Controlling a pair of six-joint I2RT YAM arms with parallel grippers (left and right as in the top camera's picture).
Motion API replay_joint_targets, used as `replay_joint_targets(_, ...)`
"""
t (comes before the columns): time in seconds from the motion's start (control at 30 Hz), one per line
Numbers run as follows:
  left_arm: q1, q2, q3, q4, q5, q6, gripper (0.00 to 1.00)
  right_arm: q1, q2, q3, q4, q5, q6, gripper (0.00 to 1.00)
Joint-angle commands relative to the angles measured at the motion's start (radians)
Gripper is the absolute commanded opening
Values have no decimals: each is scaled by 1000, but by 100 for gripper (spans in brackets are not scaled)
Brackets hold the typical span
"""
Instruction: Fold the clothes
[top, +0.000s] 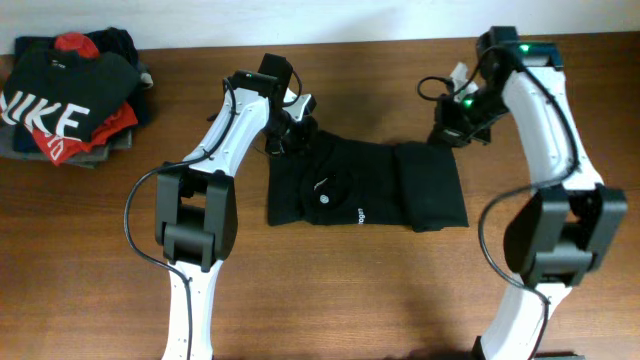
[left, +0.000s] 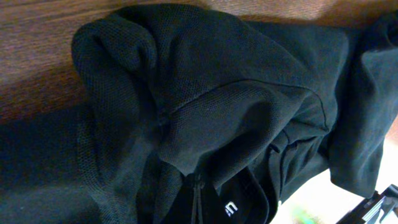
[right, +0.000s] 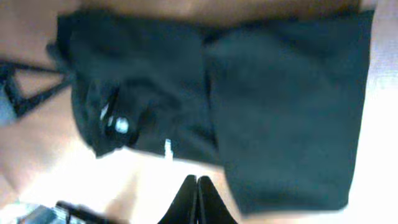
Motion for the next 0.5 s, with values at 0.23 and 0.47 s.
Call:
replay_joint_targets(0.23,-2,-31,0,-20,-14,18,1,32,1,-363,129,-62,-55,4)
replay_joint_targets(0.47,-2,-31,0,-19,-14,18,1,18,4,-620,337,-193,-55,4)
